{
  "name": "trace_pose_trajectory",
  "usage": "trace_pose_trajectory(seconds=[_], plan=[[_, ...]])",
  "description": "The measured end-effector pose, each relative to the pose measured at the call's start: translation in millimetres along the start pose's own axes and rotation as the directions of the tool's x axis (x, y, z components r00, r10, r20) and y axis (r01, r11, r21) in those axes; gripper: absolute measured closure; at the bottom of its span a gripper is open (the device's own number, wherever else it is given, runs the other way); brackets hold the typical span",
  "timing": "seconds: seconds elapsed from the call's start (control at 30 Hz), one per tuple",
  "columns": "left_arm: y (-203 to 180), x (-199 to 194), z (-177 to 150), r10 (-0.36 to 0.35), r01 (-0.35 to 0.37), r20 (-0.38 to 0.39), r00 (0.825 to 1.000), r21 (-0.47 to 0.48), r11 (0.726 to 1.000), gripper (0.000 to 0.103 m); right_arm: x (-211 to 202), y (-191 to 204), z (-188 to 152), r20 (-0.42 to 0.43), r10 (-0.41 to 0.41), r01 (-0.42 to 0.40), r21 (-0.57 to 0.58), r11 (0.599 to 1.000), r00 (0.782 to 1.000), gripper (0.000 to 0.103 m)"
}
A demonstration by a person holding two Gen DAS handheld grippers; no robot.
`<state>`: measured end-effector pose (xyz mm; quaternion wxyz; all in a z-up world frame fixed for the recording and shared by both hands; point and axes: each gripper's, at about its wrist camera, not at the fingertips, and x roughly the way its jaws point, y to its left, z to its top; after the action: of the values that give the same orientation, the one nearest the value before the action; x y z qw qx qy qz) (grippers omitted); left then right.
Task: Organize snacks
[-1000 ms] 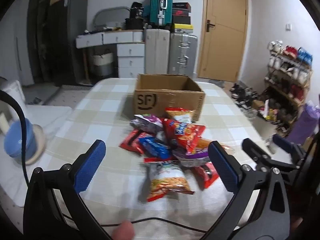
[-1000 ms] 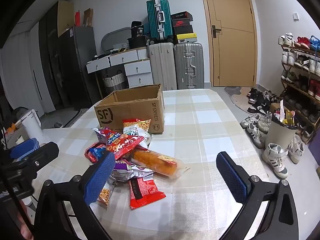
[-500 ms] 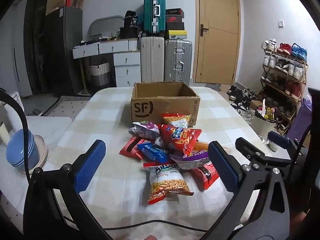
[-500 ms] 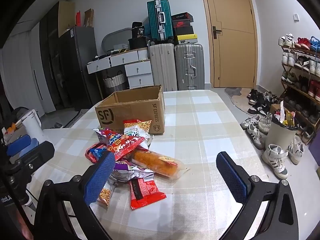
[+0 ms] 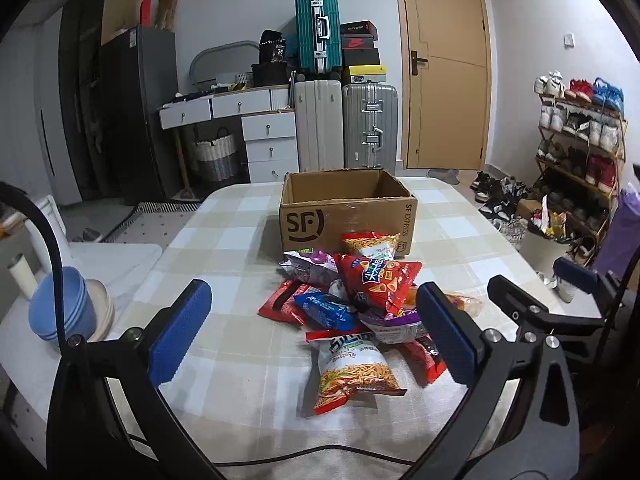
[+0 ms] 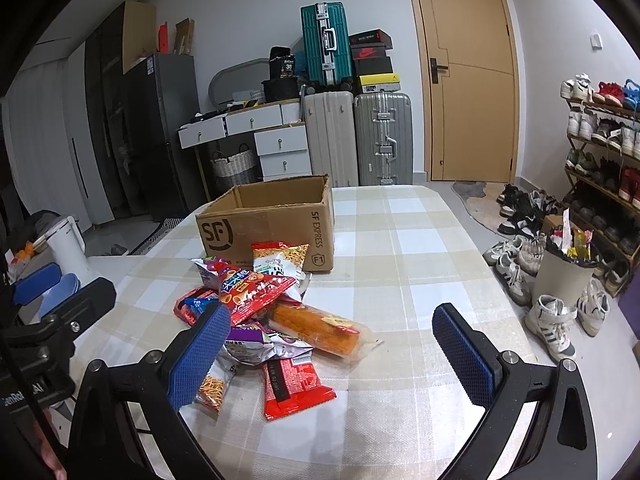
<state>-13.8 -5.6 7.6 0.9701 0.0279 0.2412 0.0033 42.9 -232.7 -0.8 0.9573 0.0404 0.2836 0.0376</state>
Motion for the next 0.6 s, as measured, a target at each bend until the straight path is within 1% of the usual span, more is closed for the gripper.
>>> trace_pose_trajectory(seconds=[0.07, 0.23, 0.27, 0.37, 0.47, 0.53, 0.57, 0.6], plan=[[-1, -3, 0, 0.025, -0.025, 0.02, 1.0, 0.01, 1.0, 0.001, 1, 0, 0, -0.002, 0.0, 0.0, -0.001, 1.0, 1.0, 0.0], [4, -11, 0, 0.01, -0.009, 0.065, 0.998, -0.005, 1.0, 0.001, 1, -1, 0, 0.0, 0.001, -0.001, 0.007, 1.0, 1.0, 0.0], [4, -11, 0, 0.016, -0.016, 0.068, 0.998, 0.0, 1.0, 0.001, 1, -1, 0, -0.001, 0.002, -0.002, 0.01, 1.0, 1.0, 0.0], [5, -13, -1, -0.006, 0.005, 0.07, 0.998, 0.008, 1.0, 0.003, 1, -1, -1, 0.0, 0.002, -0.002, 0.007, 1.0, 1.0, 0.0], [4, -14, -2, -0.008, 0.007, 0.073, 0.997, 0.012, 1.0, 0.004, 1, -1, 0, 0.0, 0.002, -0.002, 0.008, 1.0, 1.0, 0.0], [6, -15, -1, -0.029, 0.029, 0.07, 0.997, -0.004, 1.0, 0.004, 1, -2, -1, 0.0, 0.002, -0.002, 0.007, 1.0, 1.0, 0.0], [6, -15, 0, -0.021, 0.022, 0.068, 0.997, -0.01, 1.0, 0.004, 1, -2, -1, -0.001, 0.003, -0.003, 0.008, 1.0, 1.0, 0.0], [9, -15, 0, 0.01, -0.009, 0.069, 0.998, -0.021, 1.0, 0.004, 1, -2, -1, 0.0, 0.002, -0.002, 0.008, 1.0, 1.0, 0.0]])
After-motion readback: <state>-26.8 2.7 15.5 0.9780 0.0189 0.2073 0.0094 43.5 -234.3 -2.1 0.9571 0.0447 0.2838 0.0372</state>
